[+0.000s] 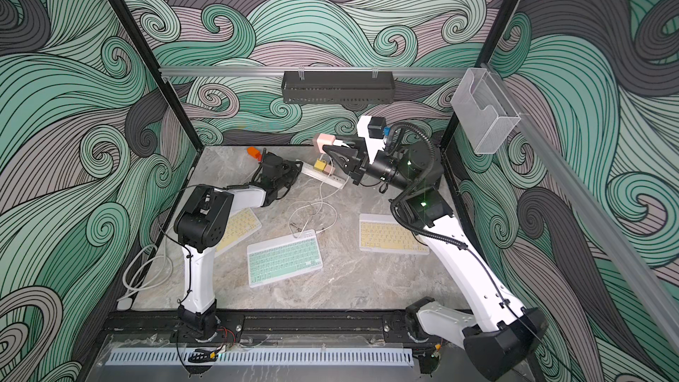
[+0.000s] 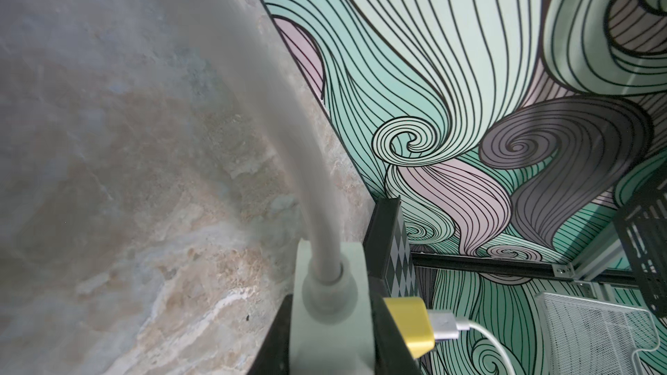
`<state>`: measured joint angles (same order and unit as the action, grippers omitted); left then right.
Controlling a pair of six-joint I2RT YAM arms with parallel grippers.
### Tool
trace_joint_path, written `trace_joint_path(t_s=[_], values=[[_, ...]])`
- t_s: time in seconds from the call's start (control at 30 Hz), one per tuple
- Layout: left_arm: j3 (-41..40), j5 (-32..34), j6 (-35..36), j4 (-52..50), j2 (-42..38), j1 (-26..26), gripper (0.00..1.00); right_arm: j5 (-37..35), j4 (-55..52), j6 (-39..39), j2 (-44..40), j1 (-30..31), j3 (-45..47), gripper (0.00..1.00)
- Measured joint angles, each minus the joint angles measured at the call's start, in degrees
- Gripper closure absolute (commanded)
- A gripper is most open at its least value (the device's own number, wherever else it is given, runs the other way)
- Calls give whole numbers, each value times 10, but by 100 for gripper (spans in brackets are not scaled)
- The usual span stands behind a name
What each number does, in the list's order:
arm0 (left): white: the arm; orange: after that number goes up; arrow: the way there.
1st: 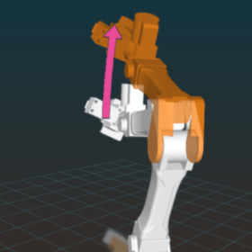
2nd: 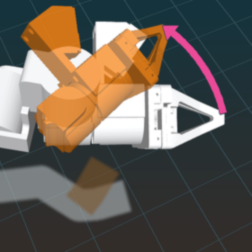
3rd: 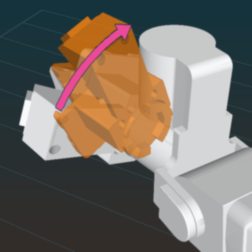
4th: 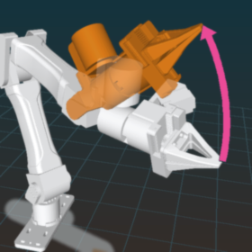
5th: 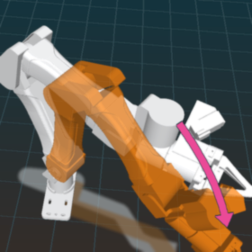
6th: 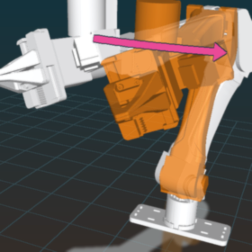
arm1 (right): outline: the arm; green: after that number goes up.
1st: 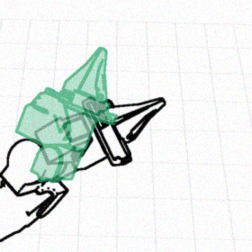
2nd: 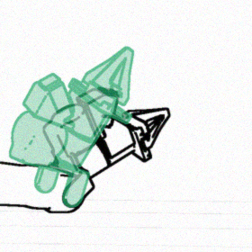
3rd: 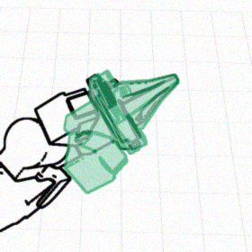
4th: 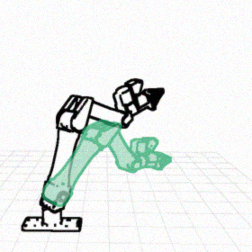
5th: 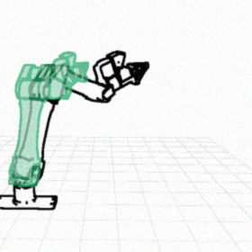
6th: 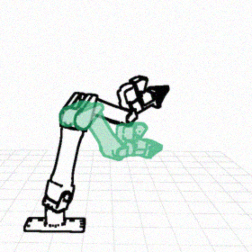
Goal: Unplug the wireless keyboard
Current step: Place the socket at the center of the board, then remove the power cord from the plug.
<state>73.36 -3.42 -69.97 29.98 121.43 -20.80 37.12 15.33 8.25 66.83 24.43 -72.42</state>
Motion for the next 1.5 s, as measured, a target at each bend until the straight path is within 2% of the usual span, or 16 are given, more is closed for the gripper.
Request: trace_joint_path(t_s=[0.03,0.13,0.3,0.47,0.6,0.77,0.97,1.07,1.2,1.33,1.5], values=[[0,0,-1,-9,0,0,62,-3,0,0,0,0,3,100],[-2,-1,-3,-30,6,1,43,-13,-7,-2,-1,0,11,100],[-8,-13,-8,-35,7,6,38,-45,-11,-1,0,0,10,100],[-8,-37,1,-36,2,16,28,-95,-26,-1,8,-2,-21,100],[-15,-60,21,-51,-30,31,25,-134,-42,6,15,-17,-78,100],[-24,-78,61,-82,-107,49,23,-156,-40,24,16,-32,-135,100],[-36,-127,158,-127,-207,67,30,-160,-61,42,16,-34,-179,100],[-39,-188,227,-152,-254,70,28,-150,-94,46,21,-38,-203,100],[-54,-270,297,-173,-336,70,16,-85,-142,42,36,-42,-214,100],[-33,-349,317,-167,-391,69,13,-17,-160,53,71,-42,-195,100],[48,-411,335,-172,-412,56,7,30,-160,90,139,-41,-169,100]])
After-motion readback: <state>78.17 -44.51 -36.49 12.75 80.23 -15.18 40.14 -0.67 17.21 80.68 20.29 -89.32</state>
